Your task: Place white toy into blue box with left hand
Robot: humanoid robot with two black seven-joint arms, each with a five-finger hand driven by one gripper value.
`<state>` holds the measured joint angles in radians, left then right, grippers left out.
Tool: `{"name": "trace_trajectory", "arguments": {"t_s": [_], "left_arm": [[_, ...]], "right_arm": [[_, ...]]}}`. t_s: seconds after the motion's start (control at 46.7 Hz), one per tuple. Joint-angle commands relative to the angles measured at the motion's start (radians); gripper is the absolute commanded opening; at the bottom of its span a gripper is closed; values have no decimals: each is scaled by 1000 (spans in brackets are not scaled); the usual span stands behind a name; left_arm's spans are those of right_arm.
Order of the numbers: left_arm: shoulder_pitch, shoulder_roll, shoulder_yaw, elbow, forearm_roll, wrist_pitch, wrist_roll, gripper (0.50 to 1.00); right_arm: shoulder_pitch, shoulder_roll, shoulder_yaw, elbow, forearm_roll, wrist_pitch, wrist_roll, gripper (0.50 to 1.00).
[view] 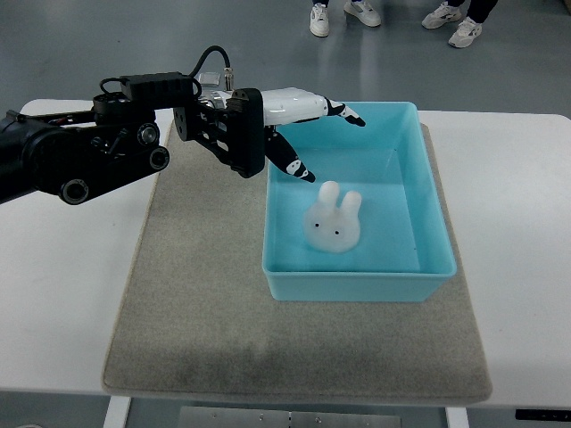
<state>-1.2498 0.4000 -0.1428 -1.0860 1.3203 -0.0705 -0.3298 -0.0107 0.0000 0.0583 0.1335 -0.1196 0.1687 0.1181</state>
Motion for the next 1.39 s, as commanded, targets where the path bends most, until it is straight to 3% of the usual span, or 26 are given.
{"name": "trace_trajectory", "arguments": {"t_s": [0.0, 0.364, 0.706, 1.113, 1.37], "left_arm": [[3, 0, -3, 20, -1, 0, 0, 956], [3, 0, -34, 216, -111, 1, -2, 964], [-6, 0, -35, 383, -452, 6, -2, 975], [-11, -3, -90, 443, -1075, 204, 11, 975], [-13, -36, -112, 503, -1437, 248, 20, 973]], "right_arm": [[0, 0, 0, 0, 0, 0, 0, 936], [0, 0, 0, 0, 0, 0, 0, 936], [0, 0, 0, 0, 0, 0, 0, 936], [0, 0, 0, 0, 0, 0, 0, 936], [0, 0, 0, 0, 0, 0, 0, 936]]}}
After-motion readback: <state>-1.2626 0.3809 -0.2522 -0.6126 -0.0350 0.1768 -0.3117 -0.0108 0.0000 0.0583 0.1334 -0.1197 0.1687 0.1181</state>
